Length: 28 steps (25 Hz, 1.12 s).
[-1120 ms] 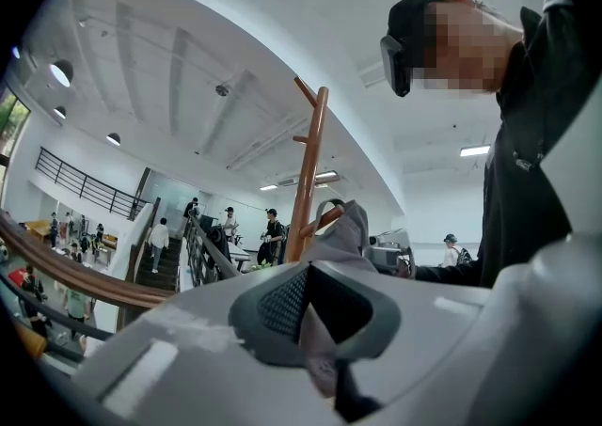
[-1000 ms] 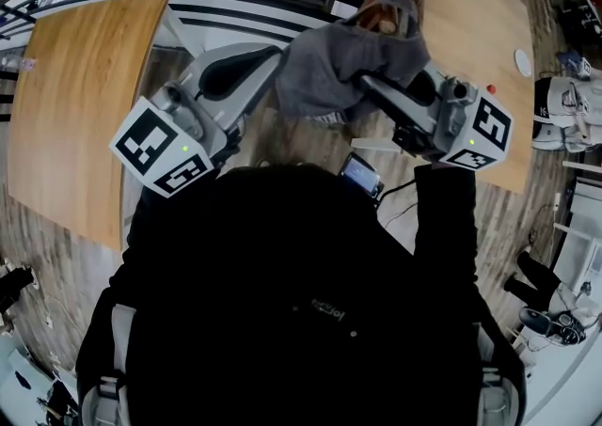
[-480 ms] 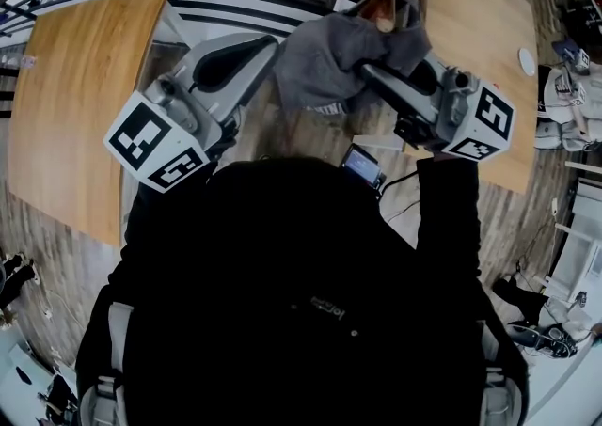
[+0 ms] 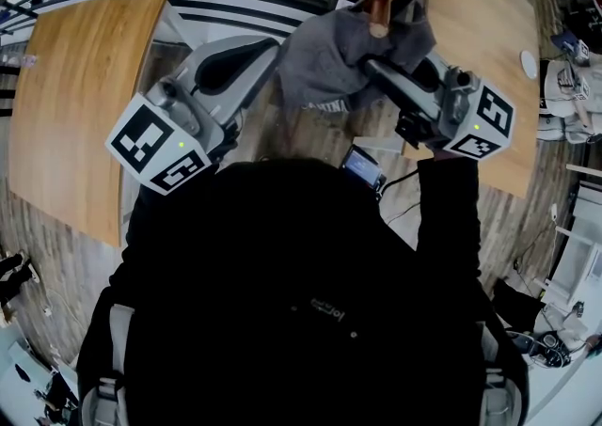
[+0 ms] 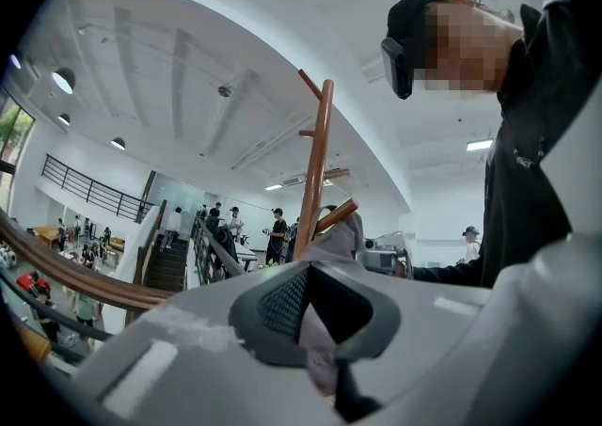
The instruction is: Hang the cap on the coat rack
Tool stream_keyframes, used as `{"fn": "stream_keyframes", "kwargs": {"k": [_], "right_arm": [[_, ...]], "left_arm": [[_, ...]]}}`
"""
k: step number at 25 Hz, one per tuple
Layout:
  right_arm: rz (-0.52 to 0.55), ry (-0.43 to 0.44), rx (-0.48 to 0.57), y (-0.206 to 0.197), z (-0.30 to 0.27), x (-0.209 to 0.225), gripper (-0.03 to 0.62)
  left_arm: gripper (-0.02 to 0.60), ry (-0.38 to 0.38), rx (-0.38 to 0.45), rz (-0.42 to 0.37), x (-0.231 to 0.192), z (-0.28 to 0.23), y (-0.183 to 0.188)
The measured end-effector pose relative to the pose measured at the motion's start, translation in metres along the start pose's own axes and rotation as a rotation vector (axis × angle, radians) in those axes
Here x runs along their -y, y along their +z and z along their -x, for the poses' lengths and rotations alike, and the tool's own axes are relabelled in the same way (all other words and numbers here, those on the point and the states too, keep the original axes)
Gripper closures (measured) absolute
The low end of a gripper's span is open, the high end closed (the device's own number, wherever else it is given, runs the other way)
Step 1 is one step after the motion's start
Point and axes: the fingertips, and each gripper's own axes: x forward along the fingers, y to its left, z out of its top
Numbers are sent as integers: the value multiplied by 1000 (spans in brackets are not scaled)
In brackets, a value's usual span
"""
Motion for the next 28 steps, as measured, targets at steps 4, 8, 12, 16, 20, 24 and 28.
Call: {"fn": "stream_keyframes", "kwargs": {"k": [4,8,12,16,20,24,28], "right_arm": [[-17,-26,-5,0,2,7,563],[-35,-54,-21,-5,-5,18,563],[-60,-97,-46,-24,-9,31,563],[-117,-143,-42,-34,-12,53,562],[-161,-167,-6,-39,-2,61,556],[-153,-186,-14,-39,-1,64,546],[-153,-190,-13,-38,0,61,544]], "left_arm": [[578,11,0,1,1,2,3],[578,19,-1,7,-4,7,5],[578,21,-2,7,-6,13,-2],[578,28,-5,15,-19,16,2],[578,33,-7,29,-16,14,-1],[578,29,-6,32,-17,13,-2],[578,21,-5,32,-15,13,1]]}}
